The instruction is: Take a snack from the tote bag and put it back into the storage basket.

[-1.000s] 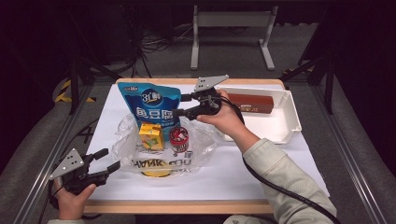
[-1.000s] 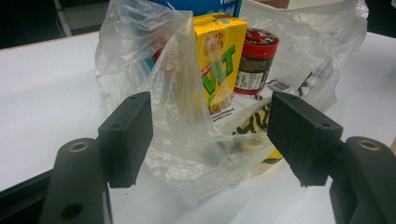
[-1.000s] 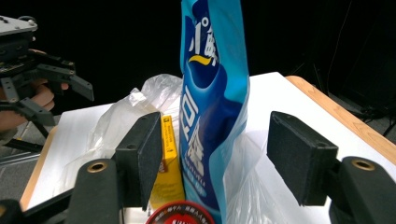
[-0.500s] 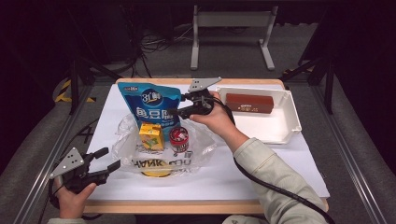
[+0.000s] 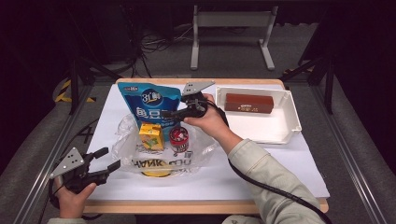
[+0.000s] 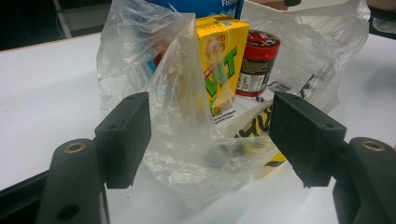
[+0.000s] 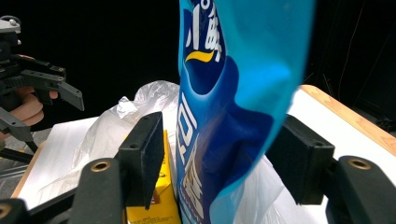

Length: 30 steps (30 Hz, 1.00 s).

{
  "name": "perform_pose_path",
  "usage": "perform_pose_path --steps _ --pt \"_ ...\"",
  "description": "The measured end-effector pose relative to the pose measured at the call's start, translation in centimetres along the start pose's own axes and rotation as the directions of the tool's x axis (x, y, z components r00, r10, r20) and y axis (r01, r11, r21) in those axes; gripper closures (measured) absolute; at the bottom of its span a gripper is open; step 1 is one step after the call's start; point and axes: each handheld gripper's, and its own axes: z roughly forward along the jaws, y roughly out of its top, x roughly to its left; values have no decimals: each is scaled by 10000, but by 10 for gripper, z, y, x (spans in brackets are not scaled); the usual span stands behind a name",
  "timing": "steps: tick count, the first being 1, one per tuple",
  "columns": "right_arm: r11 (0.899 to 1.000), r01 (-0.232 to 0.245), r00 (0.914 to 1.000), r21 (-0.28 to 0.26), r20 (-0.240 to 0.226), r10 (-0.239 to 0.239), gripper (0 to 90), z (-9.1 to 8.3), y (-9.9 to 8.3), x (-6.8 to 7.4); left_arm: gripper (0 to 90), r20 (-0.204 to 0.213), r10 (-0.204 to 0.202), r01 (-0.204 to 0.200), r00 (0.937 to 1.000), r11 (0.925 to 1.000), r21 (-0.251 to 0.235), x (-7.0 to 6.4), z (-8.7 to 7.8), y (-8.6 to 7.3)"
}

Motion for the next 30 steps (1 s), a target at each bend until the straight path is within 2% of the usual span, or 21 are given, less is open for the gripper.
perform_pose_path --steps 18,22,25,30 --pt "9989 329 9987 336 366 -341 442 11 -6 0 305 9 5 -5 10000 10000 -41 1 0 0" --pt "9987 390 9984 340 401 -404 523 12 -7 -1 305 8 3 -3 10000 10000 -30 1 0 0" --pt "9982 434 9986 406 285 -446 635 12 -7 0 305 16 15 -15 10000 10000 -49 1 0 0" --pt "9974 596 9977 406 290 -608 708 13 -7 1 305 13 -40 41 10000 10000 -79 0 0 0"
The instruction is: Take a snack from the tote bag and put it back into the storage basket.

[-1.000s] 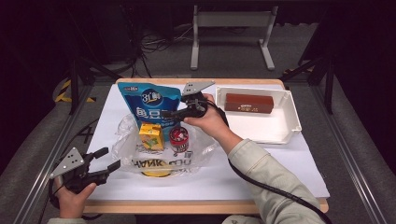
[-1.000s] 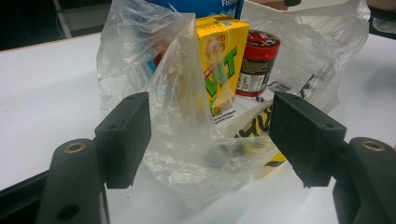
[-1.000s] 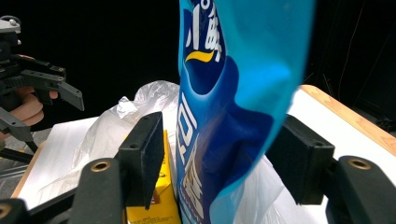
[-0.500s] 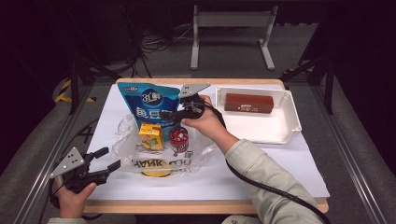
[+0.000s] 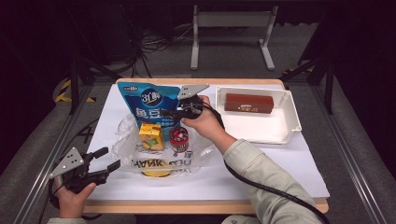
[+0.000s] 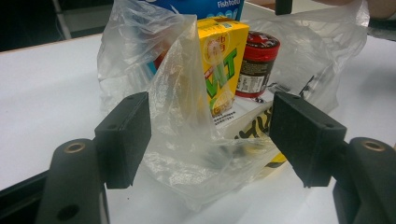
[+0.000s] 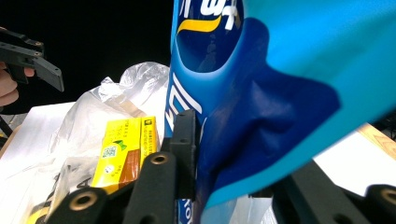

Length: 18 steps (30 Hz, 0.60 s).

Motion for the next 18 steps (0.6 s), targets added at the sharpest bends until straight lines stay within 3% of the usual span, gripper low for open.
perform_pose_path --steps 9,18 --pt "9986 448 9985 266 318 -457 834 3 4 8 305 0 2 -2 10000 10000 -3 0 0 0" --pt "9991 316 9988 276 363 -326 874 5 7 14 305 7 44 -44 10000 10000 4 1 0 0"
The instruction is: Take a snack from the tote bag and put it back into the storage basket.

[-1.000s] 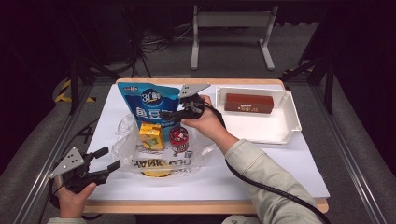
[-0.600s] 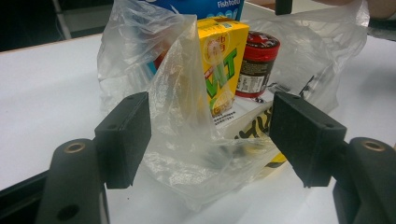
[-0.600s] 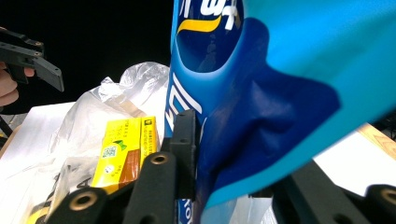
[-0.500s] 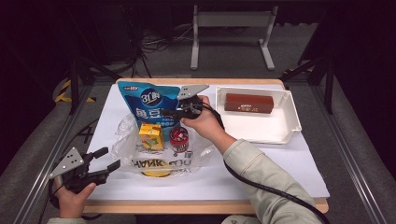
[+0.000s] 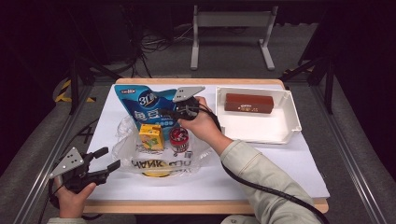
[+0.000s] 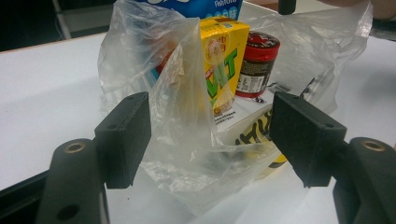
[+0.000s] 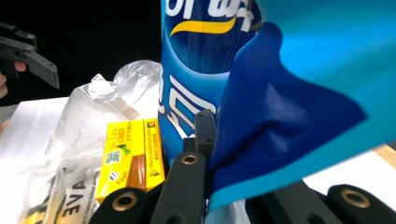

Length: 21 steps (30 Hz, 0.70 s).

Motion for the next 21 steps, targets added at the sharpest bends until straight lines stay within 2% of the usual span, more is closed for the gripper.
perform_pose_path --steps 7,21 --pt "10000 27 10000 -82 13 -27 885 0 7 3 305 20 -16 16 10000 10000 16 1 0 0" --pt "9986 -197 9998 -488 -91 192 888 -20 36 7 304 -1 -21 21 10000 10000 -19 1 1 0"
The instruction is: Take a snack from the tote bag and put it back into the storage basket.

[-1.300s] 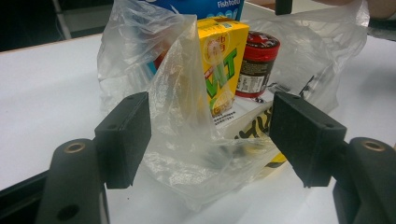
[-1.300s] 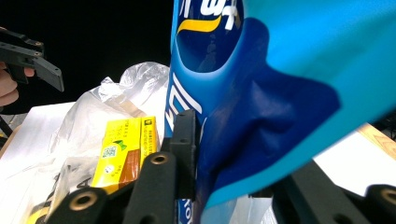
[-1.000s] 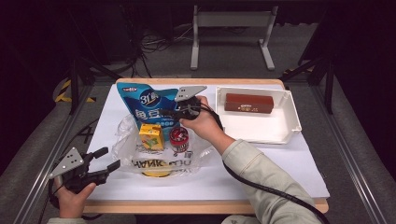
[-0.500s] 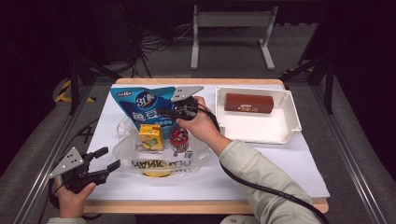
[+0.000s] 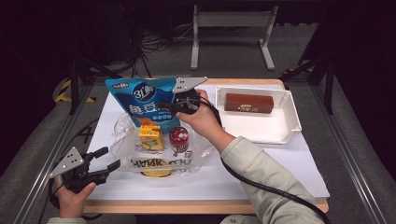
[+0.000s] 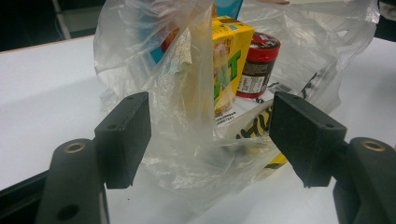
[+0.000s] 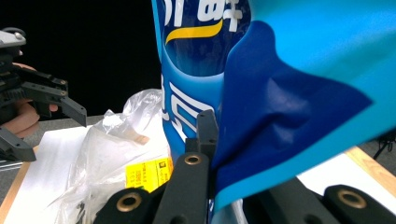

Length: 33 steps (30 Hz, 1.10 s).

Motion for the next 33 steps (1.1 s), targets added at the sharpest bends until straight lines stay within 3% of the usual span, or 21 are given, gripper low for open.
perform_pose_path --steps 10,23,28,33 --pt "9995 2 10000 -325 70 0 888 -21 25 6 304 47 41 -41 10000 10000 -20 0 2 1" --pt "9980 6 9996 -637 278 12 888 -44 39 8 304 78 58 -58 10000 10000 -4 1 5 3" --pt "9955 -294 9994 -906 155 310 888 -56 45 7 303 125 71 -71 9999 10000 10 1 7 3" --pt "9952 -49 9996 -979 286 77 888 -66 52 11 303 165 97 -97 9998 10000 -14 1 8 4"
